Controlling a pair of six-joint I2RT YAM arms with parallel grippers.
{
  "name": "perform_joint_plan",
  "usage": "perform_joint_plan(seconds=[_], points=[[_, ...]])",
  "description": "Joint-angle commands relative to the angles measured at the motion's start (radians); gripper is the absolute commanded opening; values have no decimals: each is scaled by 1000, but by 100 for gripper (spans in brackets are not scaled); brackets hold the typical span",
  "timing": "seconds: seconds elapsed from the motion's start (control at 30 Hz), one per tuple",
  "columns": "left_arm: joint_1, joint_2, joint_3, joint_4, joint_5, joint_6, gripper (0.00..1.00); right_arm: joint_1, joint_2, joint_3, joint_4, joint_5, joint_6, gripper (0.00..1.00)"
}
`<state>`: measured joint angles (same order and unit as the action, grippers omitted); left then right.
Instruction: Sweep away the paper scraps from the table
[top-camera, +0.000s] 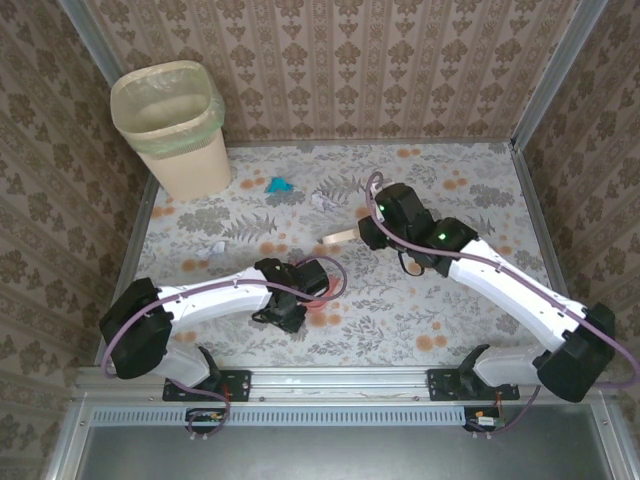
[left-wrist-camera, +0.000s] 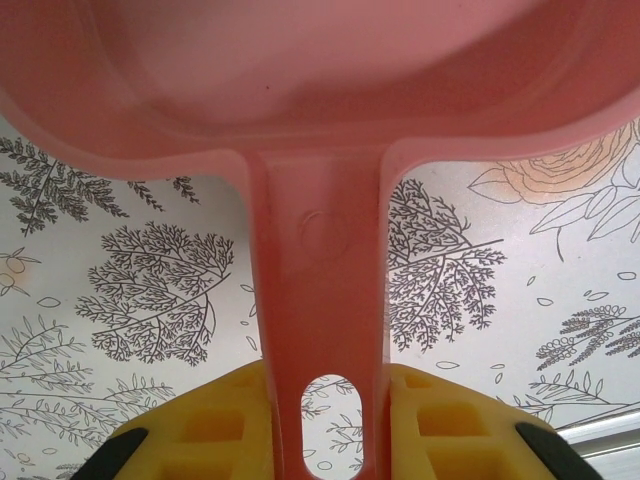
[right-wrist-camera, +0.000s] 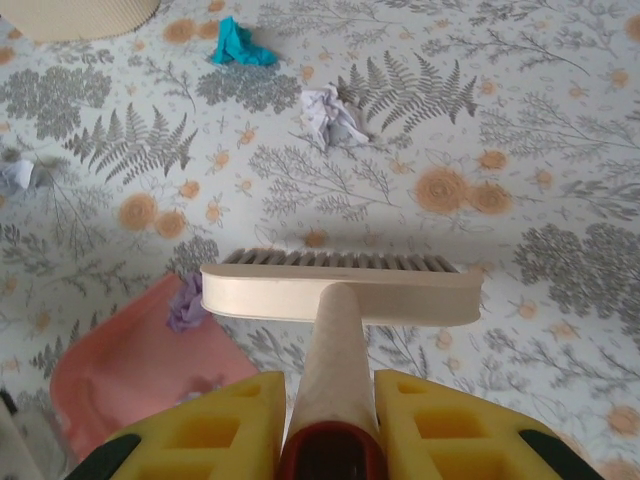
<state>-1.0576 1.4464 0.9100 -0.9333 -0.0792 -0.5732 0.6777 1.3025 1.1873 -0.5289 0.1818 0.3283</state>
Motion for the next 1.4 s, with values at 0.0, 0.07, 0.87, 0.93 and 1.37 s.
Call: perform_joint_plan(seconds=[0.0,0.07,0.87,0.93,1.37], points=[[15,-18,-17,-34,-13,-13,0,2,55,29,94,-39,40,0],[16,-18,-18,-35,-13,-13,0,3,104,53,81,-70,33,0],[28,-36,-60,13,-47,-19,0,62,-120,-45,-50,-273,-214,0],[25,-42,-68,29,-54,-19,0,47,-149,-53,-30,-264,-192,0],[1,-62,-79,84,-109,-23,0,-192,-210,-117,69,-124,40,0]])
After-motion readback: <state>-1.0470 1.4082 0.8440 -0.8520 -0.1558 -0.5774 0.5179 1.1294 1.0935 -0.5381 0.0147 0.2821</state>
